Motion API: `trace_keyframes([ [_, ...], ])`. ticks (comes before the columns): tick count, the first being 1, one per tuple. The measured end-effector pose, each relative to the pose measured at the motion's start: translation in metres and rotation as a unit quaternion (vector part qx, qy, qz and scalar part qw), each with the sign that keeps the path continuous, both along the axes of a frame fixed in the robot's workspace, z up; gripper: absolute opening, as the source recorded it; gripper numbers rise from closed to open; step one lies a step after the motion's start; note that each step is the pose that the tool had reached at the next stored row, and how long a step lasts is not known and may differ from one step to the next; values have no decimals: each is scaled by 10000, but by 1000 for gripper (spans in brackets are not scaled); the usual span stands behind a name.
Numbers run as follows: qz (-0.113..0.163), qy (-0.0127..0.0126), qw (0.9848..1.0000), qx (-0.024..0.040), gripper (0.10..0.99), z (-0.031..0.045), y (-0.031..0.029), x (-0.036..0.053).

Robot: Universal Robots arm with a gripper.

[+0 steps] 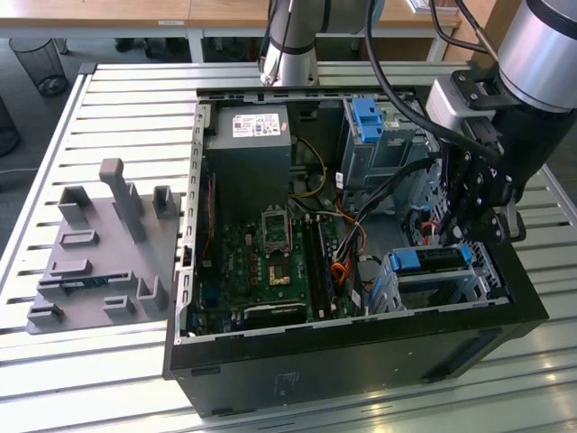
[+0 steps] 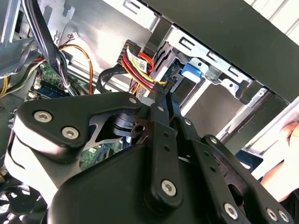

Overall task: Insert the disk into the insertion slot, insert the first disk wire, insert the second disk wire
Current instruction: 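Insert the first disk wire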

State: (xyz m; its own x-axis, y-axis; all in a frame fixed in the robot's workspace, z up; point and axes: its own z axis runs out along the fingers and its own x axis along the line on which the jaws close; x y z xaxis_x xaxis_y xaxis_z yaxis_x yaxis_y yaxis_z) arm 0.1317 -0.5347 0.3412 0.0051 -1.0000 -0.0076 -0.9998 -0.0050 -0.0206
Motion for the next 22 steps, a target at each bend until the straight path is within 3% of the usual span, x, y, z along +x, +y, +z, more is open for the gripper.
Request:
trace_keyframes([
  [9,1,-16,10000,-1,165,-17,-32,-10],
  [13,1,-36,10000,-1,165,-27,-43,-16],
  [22,-2,-39,10000,-1,165,-56,-45,-28],
])
